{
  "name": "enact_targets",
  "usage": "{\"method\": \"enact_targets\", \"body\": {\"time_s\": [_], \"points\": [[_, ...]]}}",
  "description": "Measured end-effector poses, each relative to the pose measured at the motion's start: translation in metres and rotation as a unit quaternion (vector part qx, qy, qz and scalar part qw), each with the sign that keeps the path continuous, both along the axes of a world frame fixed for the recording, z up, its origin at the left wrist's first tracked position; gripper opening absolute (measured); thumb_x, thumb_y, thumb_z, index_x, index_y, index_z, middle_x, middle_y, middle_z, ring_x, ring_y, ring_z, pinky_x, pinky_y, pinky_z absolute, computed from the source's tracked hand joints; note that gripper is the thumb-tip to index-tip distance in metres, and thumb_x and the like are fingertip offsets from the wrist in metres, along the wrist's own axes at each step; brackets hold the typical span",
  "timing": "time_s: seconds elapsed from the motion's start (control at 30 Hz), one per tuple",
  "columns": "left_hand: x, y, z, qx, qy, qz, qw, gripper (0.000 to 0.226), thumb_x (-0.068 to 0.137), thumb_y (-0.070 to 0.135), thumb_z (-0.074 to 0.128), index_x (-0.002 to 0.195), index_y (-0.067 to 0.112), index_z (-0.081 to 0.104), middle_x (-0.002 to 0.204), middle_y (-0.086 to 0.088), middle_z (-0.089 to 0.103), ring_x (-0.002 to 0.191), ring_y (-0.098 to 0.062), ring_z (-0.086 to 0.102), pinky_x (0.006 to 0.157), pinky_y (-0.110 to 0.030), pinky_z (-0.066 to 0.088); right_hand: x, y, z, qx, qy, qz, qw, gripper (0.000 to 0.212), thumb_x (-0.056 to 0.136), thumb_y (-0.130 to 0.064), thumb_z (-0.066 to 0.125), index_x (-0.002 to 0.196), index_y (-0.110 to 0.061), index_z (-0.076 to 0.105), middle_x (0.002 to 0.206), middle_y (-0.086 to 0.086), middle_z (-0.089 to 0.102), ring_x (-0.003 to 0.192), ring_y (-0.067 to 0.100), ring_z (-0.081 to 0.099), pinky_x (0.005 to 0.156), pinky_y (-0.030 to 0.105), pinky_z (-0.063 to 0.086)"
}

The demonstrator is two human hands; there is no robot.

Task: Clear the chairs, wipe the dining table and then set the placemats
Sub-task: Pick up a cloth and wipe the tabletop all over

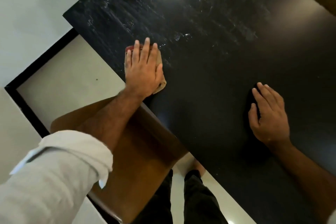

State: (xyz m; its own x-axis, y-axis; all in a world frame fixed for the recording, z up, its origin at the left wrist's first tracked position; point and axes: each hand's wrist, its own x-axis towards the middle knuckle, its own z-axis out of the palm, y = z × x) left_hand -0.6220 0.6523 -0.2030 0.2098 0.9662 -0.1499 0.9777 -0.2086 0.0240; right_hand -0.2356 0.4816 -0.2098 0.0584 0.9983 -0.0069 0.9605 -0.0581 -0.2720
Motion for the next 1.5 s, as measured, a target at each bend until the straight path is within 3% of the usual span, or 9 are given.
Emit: {"method": "enact_targets", "body": {"time_s": [0.13,0.37,0.53,0.7,0.9,1.07,1.17,1.3,1.5], "points": [[0.044,-0.001,0.000,0.007,-0.008,-0.024,1.000,0.079,0.111,0.058,0.026,0.177,0.017,0.010,0.185,-0.012,0.004,0.171,-0.039,0.006,0.135,-0.064,0.015,0.000,0.000,0.000,0.006,-0.001,0.002,1.000,0.057,0.109,-0.027,0.047,0.160,-0.002,0.050,0.171,0.017,0.042,0.163,0.034,0.032,0.133,0.046,0.026],[0.059,-0.096,0.003,-0.054,-0.048,-0.180,0.981,0.081,0.111,0.058,0.035,0.178,0.024,0.003,0.186,-0.006,-0.009,0.171,-0.035,-0.007,0.137,-0.062,0.008,0.001,0.001,0.001,-0.009,-0.001,0.009,1.000,0.059,0.108,-0.029,0.046,0.160,-0.002,0.049,0.172,0.016,0.040,0.162,0.034,0.031,0.132,0.047,0.027],[0.021,-0.078,0.003,-0.044,-0.004,-0.119,0.992,0.081,0.112,0.058,0.032,0.177,0.023,0.000,0.186,-0.008,-0.010,0.171,-0.036,-0.008,0.137,-0.061,0.005,0.004,0.001,0.002,-0.022,0.000,0.003,1.000,0.059,0.109,-0.032,0.044,0.161,-0.004,0.048,0.172,0.015,0.040,0.163,0.032,0.030,0.132,0.049,0.028],[0.069,-0.017,0.000,0.006,-0.009,-0.006,1.000,0.076,0.113,0.055,0.032,0.176,0.018,0.015,0.185,-0.012,0.007,0.170,-0.040,0.009,0.136,-0.063,0.013,0.007,0.000,0.001,-0.017,-0.006,0.004,1.000,0.053,0.113,-0.024,0.052,0.161,-0.005,0.048,0.173,0.014,0.039,0.164,0.030,0.028,0.133,0.047,0.028],[0.176,-0.063,0.006,-0.006,-0.049,-0.157,0.986,0.078,0.112,0.055,0.035,0.177,0.018,0.015,0.186,-0.011,0.003,0.171,-0.038,0.004,0.135,-0.064,0.014,0.007,-0.001,0.001,-0.006,-0.004,0.006,1.000,0.055,0.110,-0.021,0.059,0.162,-0.005,0.049,0.173,0.014,0.040,0.164,0.030,0.029,0.134,0.041,0.024],[0.134,-0.122,0.005,-0.058,-0.040,-0.215,0.974,0.079,0.113,0.058,0.035,0.178,0.025,0.006,0.186,-0.005,-0.007,0.172,-0.032,-0.006,0.137,-0.059,0.005,0.007,0.000,0.003,-0.014,0.008,0.008,1.000,0.055,0.110,-0.023,0.058,0.162,-0.006,0.049,0.173,0.014,0.039,0.165,0.030,0.028,0.133,0.044,0.026],[0.083,-0.105,0.005,-0.053,-0.018,-0.154,0.986,0.079,0.112,0.058,0.034,0.177,0.024,0.005,0.186,-0.005,-0.005,0.172,-0.033,-0.006,0.137,-0.059,0.004,0.006,0.002,0.007,-0.016,0.014,0.004,1.000,0.055,0.110,-0.023,0.058,0.161,-0.006,0.049,0.173,0.013,0.039,0.165,0.029,0.028,0.133,0.043,0.026],[0.056,-0.035,0.004,-0.028,-0.006,-0.073,0.997,0.077,0.111,0.056,0.024,0.177,0.019,0.012,0.186,-0.009,0.004,0.171,-0.037,0.004,0.135,-0.064,0.014,0.006,0.001,0.009,-0.017,0.001,0.002,1.000,0.054,0.110,-0.024,0.058,0.161,-0.007,0.049,0.173,0.012,0.039,0.165,0.027,0.027,0.132,0.040,0.023],[0.164,0.037,0.001,0.024,-0.042,-0.110,0.993,0.076,0.110,0.055,0.024,0.176,0.017,0.018,0.185,-0.009,0.012,0.171,-0.037,0.012,0.135,-0.063,0.017,0.006,0.000,0.003,0.002,0.012,0.007,1.000,0.054,0.110,-0.022,0.060,0.160,-0.006,0.051,0.172,0.013,0.042,0.164,0.028,0.029,0.132,0.043,0.029]]}}
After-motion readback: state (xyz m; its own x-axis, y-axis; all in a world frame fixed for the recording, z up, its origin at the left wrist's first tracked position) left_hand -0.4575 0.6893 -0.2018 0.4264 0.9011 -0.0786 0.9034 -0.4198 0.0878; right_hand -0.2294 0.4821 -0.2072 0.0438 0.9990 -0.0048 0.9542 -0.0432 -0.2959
